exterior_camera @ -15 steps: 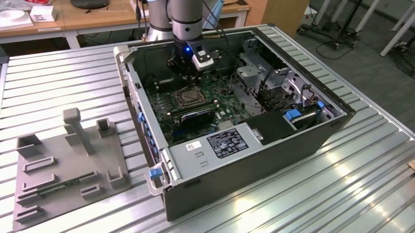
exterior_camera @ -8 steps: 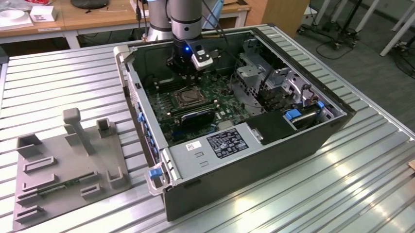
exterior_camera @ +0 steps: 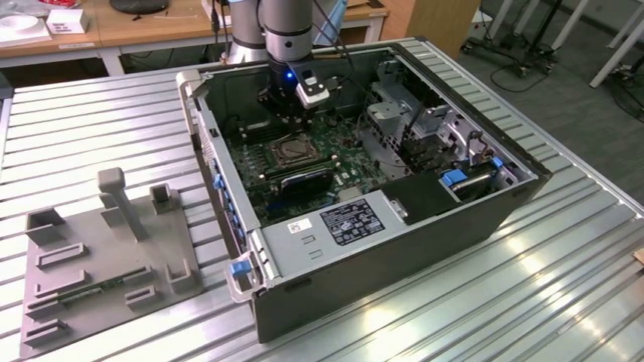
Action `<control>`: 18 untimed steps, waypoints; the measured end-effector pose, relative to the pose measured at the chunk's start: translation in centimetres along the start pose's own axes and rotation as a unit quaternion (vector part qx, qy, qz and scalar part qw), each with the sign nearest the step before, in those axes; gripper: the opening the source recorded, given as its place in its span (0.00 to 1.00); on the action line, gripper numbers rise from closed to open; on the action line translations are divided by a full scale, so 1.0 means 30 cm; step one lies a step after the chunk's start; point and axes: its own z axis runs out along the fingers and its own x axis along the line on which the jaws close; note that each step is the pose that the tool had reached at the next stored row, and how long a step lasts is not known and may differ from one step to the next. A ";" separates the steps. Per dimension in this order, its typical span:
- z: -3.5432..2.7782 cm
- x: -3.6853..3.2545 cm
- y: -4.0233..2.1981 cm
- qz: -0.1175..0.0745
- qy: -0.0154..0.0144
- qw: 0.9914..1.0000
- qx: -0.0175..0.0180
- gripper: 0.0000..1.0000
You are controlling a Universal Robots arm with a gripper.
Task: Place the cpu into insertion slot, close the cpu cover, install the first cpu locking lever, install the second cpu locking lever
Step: 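Install the first cpu locking lever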
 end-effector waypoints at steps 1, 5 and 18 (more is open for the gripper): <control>0.000 0.001 0.001 0.000 0.000 1.000 0.000 0.11; 0.000 0.001 0.001 0.001 0.000 1.000 0.000 0.11; 0.000 -0.002 -0.006 0.001 0.000 1.000 0.000 0.11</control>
